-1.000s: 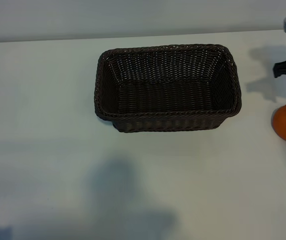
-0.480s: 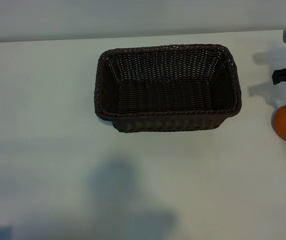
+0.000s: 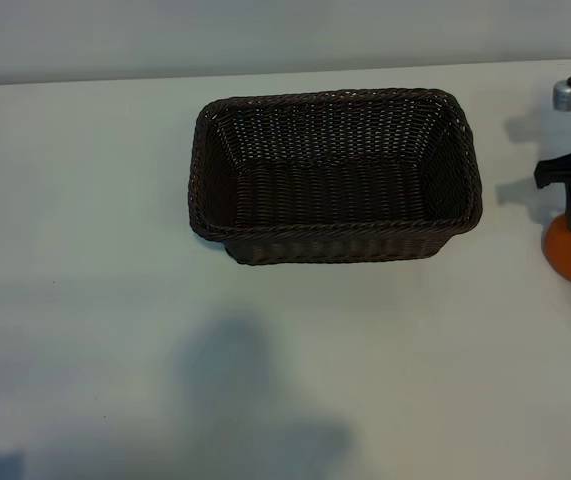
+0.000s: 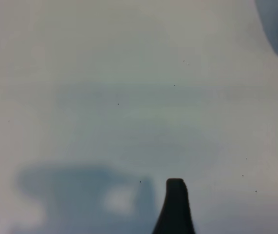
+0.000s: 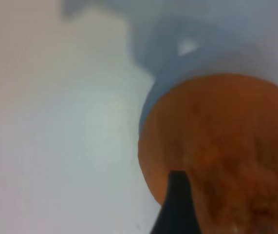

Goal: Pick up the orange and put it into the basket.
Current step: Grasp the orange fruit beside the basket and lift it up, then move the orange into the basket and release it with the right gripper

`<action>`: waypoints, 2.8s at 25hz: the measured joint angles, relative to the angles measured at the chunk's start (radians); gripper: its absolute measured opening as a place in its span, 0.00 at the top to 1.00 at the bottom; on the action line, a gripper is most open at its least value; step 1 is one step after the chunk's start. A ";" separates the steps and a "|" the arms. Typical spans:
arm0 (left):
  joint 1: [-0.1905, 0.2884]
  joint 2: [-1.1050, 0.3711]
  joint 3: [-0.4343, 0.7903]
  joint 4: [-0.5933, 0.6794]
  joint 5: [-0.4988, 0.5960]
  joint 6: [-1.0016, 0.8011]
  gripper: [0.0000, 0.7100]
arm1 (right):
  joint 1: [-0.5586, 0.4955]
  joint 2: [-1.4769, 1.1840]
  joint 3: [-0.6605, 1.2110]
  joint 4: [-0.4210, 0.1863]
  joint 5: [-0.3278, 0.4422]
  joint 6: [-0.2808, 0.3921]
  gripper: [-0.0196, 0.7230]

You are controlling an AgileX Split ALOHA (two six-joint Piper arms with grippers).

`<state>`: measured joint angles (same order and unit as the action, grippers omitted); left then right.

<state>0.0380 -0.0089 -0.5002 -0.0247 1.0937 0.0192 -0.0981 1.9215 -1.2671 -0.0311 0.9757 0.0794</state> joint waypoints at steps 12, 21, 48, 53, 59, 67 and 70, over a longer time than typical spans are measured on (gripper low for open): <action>0.000 0.000 0.000 0.000 0.000 0.000 0.16 | 0.000 0.059 -0.001 0.006 -0.010 -0.010 0.59; 0.000 0.000 0.000 0.000 0.000 0.000 0.16 | 0.000 0.043 -0.007 0.007 0.003 -0.010 0.85; 0.000 0.000 0.000 -0.001 0.000 0.000 0.16 | 0.006 -0.182 -0.297 0.102 0.211 -0.056 0.85; 0.000 0.000 0.000 -0.001 0.000 0.000 0.16 | 0.060 -0.182 -0.297 0.111 0.211 -0.068 0.86; 0.000 0.000 0.000 -0.001 0.000 0.000 0.16 | 0.186 -0.159 -0.317 0.111 0.206 -0.065 0.86; 0.000 0.000 0.000 -0.001 0.000 -0.003 0.16 | 0.346 -0.038 -0.484 0.106 0.257 -0.038 0.86; 0.000 0.000 0.000 -0.001 0.000 -0.003 0.16 | 0.396 0.023 -0.555 0.105 0.259 -0.036 0.86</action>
<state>0.0380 -0.0089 -0.5002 -0.0259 1.0937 0.0163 0.2980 1.9449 -1.8221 0.0739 1.2352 0.0432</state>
